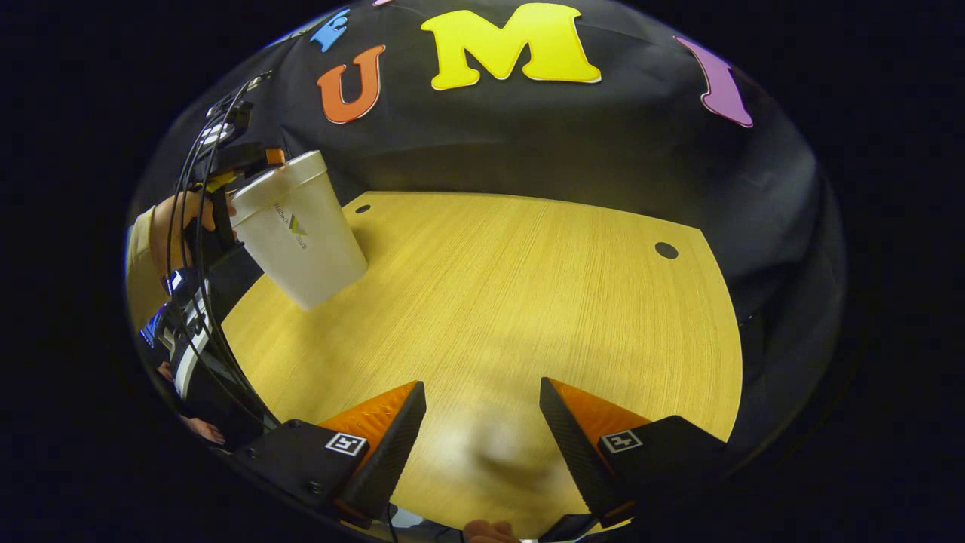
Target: Press the lid of the desktop garbage bin to open it, pick up the crumpled paper on the desktop and throw it into the bin, then pick up the pop can on the desktop and drop it into the bin, and finally close the garbage bin lid.
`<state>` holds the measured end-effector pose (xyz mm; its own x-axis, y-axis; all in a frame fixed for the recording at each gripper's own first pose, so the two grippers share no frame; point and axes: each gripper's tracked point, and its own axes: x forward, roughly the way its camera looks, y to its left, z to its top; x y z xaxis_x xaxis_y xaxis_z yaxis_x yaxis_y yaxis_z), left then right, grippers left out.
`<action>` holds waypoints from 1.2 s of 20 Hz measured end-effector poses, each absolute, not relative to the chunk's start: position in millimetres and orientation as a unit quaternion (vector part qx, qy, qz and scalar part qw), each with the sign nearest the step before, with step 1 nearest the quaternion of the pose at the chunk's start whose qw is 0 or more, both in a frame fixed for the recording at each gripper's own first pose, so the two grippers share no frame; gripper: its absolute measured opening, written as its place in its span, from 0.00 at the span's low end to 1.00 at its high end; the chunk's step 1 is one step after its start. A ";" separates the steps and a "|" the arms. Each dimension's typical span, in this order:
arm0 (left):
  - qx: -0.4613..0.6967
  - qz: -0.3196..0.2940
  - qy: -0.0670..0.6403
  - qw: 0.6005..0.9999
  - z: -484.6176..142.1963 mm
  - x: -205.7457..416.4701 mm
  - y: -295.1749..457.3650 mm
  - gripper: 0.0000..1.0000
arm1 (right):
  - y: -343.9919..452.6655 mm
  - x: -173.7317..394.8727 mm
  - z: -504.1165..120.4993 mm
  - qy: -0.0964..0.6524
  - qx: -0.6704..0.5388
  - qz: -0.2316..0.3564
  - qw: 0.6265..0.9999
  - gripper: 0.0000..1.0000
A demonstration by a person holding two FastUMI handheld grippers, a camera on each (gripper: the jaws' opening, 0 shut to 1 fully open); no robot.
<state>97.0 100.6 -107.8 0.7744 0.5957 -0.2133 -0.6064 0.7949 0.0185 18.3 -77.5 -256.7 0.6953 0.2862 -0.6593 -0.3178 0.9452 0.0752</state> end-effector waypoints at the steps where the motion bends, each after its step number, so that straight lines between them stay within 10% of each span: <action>1: -0.025 0.320 0.096 0.942 -105.0 97.0 99.4 1.00 | -76.4 18.6 -258.9 0.355 -0.025 0.164 0.920 0.96; 24: 0.019 0.071 0.039 0.997 -11.8 32.2 23.5 1.00 | -31.8 19.9 -62.8 0.124 0.012 0.061 0.990 0.96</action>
<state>32.2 23.5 -11.8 0.9869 0.1424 -0.0754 -0.1394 0.9893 0.0429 19.9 -31.8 -62.8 0.9617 0.1246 -0.2442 -0.1187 0.9922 0.0388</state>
